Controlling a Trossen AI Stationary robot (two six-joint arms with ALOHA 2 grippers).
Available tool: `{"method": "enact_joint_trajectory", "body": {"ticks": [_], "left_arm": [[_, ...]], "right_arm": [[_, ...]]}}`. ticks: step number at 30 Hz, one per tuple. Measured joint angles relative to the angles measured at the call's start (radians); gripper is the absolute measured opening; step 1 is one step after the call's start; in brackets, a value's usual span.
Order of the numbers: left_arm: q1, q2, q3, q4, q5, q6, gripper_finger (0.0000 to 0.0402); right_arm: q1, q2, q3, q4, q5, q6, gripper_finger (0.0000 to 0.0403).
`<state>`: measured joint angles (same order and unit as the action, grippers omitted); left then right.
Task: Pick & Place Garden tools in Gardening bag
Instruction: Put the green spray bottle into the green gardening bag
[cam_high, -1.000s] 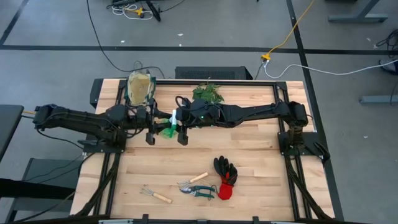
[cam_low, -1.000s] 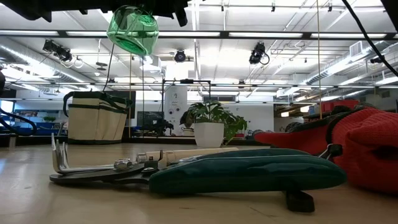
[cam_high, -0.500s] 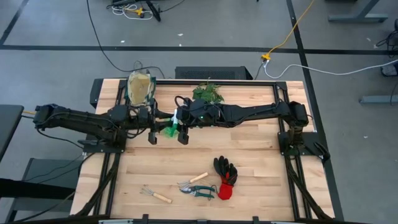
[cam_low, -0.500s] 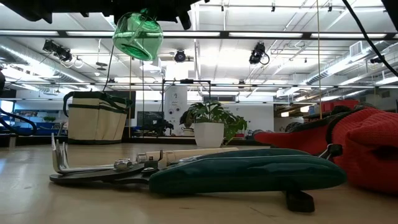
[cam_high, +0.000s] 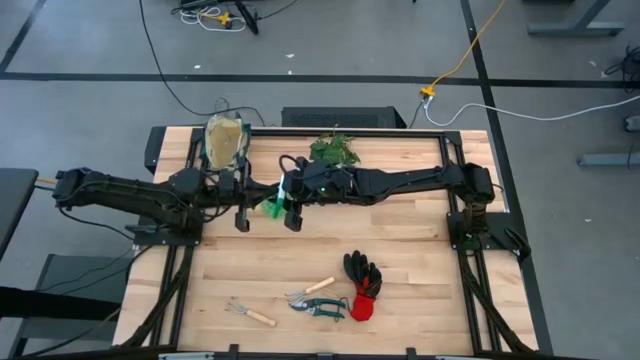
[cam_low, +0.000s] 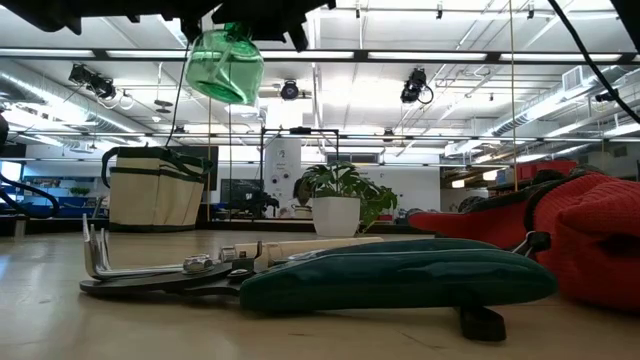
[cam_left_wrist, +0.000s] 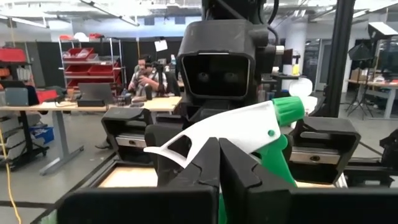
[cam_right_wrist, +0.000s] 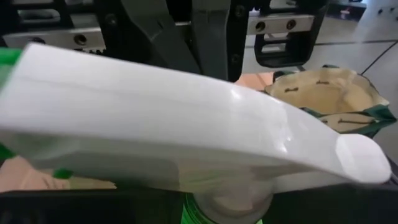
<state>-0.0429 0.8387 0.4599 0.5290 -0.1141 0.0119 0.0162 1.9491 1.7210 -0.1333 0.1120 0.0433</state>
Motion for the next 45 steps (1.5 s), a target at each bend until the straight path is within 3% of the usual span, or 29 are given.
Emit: {"method": "enact_joint_trajectory", "body": {"ticks": [9, 17, 24, 35, 45], "left_arm": [[-0.001, -0.072, -0.001, -0.102, 0.035, -0.03, 0.0085], [-0.017, -0.146, -0.002, -0.181, 0.163, -0.158, 0.0104], [-0.05, -0.122, -0.002, -0.233, 0.073, -0.158, 0.0105], [-0.051, -0.118, -0.001, -0.244, 0.095, -0.227, 0.011], [-0.04, -0.119, -0.001, -0.246, 0.055, -0.229, 0.0187]], "right_arm": [[-0.005, 0.0, 0.0, 0.002, 0.001, -0.004, 0.0137], [-0.03, 0.0, 0.002, -0.004, 0.066, 0.022, 0.0137], [-0.031, -0.001, 0.002, -0.007, 0.081, 0.026, 0.0137], [-0.031, -0.003, 0.002, -0.019, 0.083, 0.022, 0.0137], [-0.027, -0.003, 0.002, -0.02, 0.094, 0.016, 0.0137]]}}
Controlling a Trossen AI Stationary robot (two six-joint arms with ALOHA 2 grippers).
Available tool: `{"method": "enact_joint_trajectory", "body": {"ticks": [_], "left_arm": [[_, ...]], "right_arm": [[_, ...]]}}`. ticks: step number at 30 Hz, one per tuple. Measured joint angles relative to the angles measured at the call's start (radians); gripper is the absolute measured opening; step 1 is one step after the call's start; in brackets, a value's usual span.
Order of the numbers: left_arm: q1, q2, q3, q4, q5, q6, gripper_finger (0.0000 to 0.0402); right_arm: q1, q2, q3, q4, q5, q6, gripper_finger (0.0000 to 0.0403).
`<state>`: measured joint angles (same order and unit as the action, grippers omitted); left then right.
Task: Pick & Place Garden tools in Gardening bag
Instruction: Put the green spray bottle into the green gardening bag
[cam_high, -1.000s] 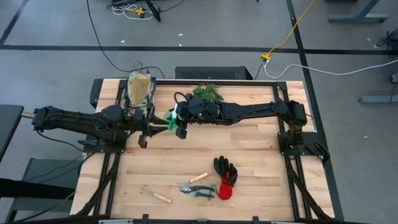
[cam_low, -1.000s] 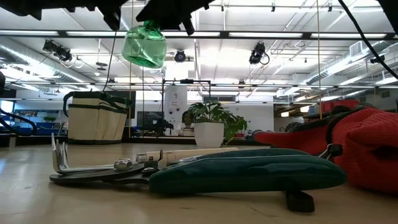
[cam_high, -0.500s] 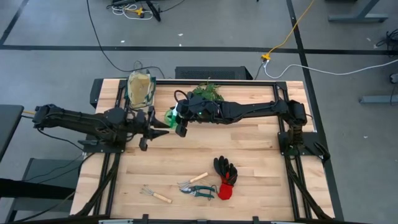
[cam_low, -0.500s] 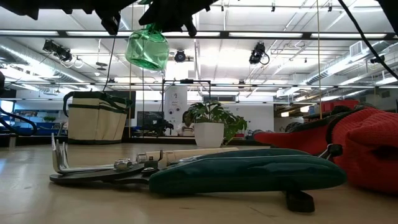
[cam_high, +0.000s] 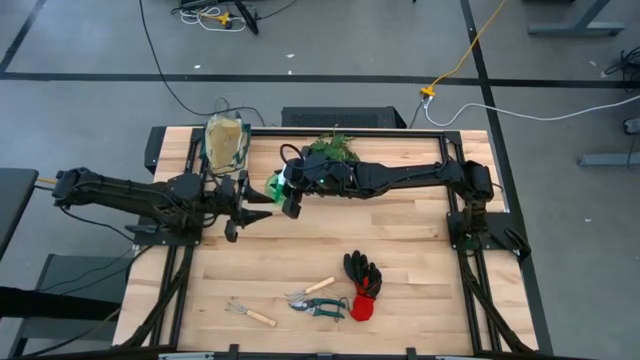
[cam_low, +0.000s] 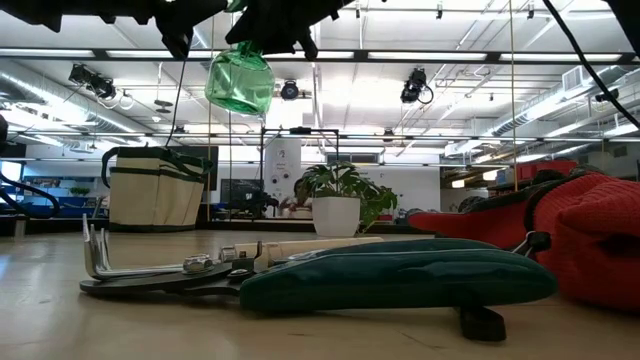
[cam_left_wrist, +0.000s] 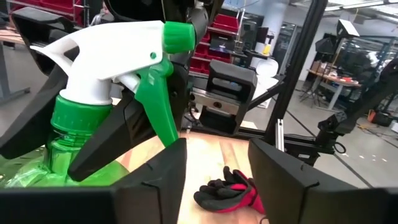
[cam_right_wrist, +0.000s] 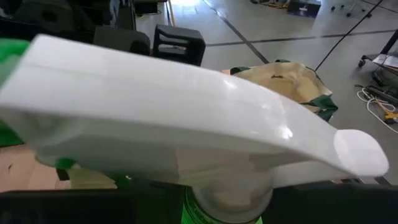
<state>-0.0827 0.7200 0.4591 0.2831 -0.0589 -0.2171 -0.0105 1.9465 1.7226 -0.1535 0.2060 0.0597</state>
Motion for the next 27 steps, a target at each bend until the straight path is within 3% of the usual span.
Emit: {"method": "enact_joint_trajectory", "body": {"ticks": [5, 27], "left_arm": [[0.002, 0.0, 0.0, -0.003, 0.0, 0.001, 0.0203], [0.003, 0.031, 0.0, 0.006, 0.003, -0.026, 0.0202]], "right_arm": [[0.005, 0.0, 0.0, -0.009, 0.023, 0.0, 0.0137], [0.028, -0.002, -0.002, 0.011, 0.048, -0.016, 0.0137]]}}
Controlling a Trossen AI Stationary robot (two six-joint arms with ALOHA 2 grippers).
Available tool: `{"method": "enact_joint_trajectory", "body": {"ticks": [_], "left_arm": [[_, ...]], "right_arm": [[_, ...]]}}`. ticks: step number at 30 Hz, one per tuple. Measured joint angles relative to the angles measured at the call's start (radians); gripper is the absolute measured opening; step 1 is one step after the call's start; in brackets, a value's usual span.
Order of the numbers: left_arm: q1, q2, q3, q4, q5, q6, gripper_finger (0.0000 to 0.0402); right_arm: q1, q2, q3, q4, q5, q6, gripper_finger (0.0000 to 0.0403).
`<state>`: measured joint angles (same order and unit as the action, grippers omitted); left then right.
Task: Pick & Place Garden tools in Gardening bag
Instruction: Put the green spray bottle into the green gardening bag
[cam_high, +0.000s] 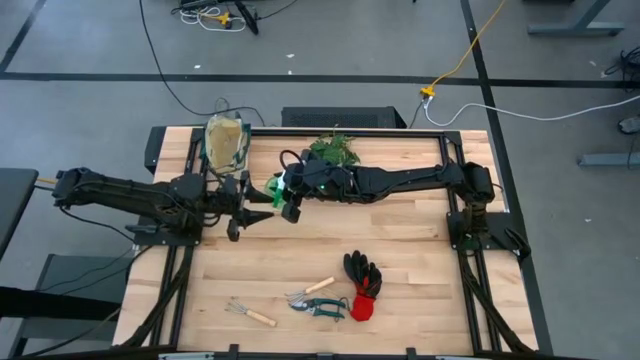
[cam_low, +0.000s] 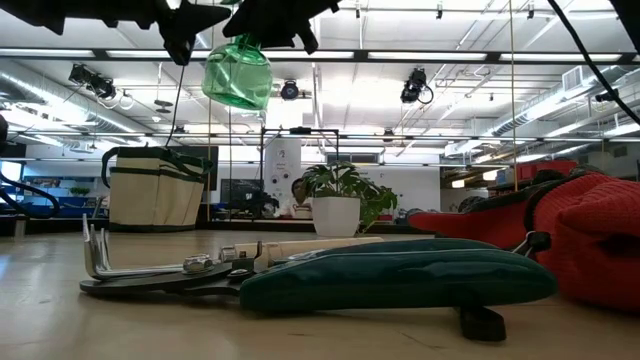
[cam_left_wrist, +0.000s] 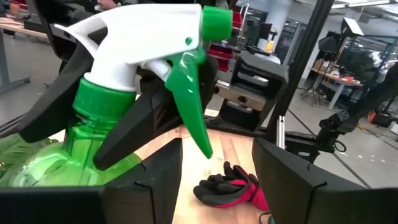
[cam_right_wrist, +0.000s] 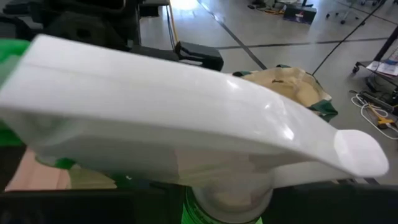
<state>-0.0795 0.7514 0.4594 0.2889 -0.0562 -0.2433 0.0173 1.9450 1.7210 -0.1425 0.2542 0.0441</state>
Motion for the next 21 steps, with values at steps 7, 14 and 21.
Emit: {"method": "enact_joint_trajectory", "body": {"ticks": [7, 14, 21], "left_arm": [[0.0, 0.067, 0.0, 0.101, 0.014, 0.003, 0.0202], [0.0, 0.058, 0.0, 0.112, 0.005, 0.041, 0.02], [0.006, 0.061, 0.0, 0.109, -0.01, 0.053, 0.0183]], "right_arm": [[0.0, 0.0, 0.0, 0.001, 0.0, 0.0, 0.0137], [0.0, 0.0, 0.0, -0.01, 0.0, 0.001, 0.0137], [0.004, 0.0, 0.0, -0.011, 0.0, 0.0, 0.0137]]}}
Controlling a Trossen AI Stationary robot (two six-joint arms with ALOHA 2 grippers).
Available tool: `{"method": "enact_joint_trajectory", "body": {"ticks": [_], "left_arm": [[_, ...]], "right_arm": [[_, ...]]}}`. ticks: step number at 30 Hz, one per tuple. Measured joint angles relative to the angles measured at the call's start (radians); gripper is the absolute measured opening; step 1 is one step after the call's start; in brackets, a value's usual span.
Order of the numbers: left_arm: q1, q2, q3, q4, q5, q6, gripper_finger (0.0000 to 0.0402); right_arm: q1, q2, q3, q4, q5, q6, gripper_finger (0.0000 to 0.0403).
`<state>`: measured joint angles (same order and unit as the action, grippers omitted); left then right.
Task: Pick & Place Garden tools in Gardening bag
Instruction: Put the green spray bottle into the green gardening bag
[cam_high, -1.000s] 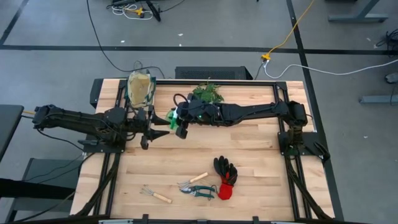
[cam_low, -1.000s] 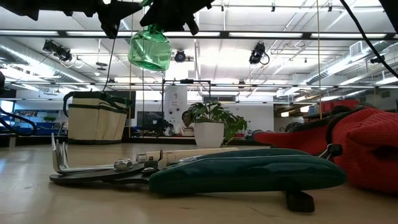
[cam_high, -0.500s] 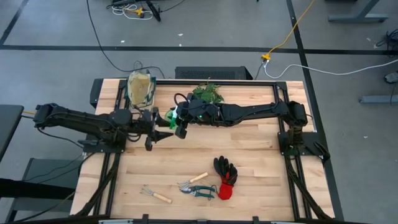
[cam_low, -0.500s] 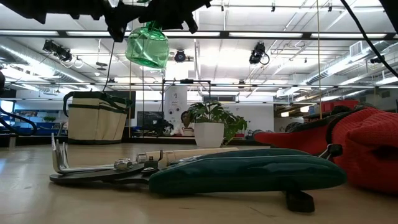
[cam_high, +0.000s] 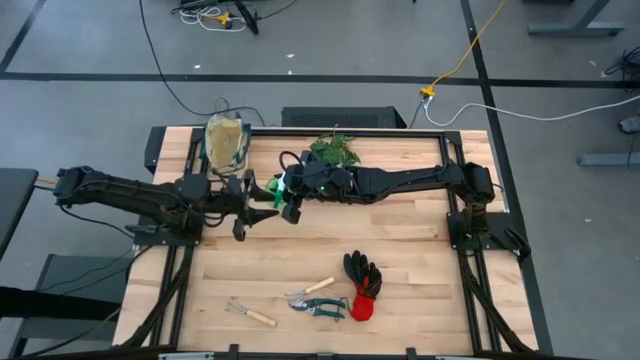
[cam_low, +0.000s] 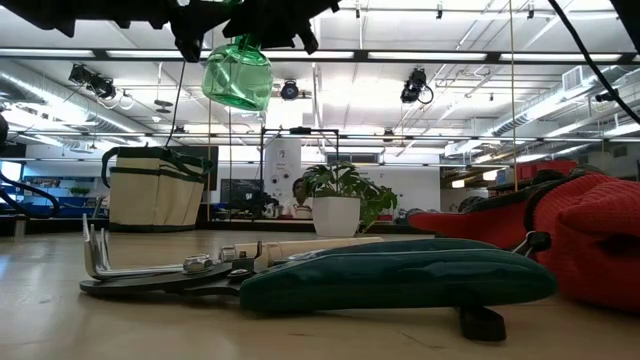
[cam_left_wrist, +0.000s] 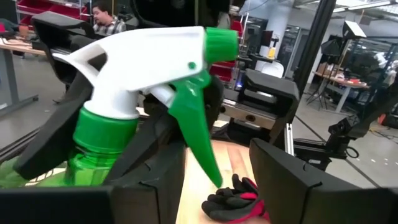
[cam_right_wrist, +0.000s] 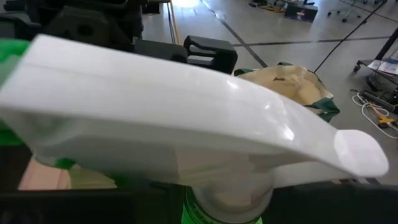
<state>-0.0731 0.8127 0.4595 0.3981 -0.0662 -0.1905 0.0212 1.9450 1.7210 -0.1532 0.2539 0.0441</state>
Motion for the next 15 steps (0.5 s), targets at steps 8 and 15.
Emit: {"method": "enact_joint_trajectory", "body": {"ticks": [8, 15], "left_arm": [[0.0, 0.008, 0.0, -0.008, 0.0, 0.003, 0.0139], [0.0, 0.007, 0.0, -0.01, -0.005, 0.009, 0.0061]], "right_arm": [[0.0, 0.0, 0.0, 0.002, 0.0, 0.0, 0.0137], [0.0, 0.0, 0.0, 0.004, 0.001, -0.011, 0.0137]]}}
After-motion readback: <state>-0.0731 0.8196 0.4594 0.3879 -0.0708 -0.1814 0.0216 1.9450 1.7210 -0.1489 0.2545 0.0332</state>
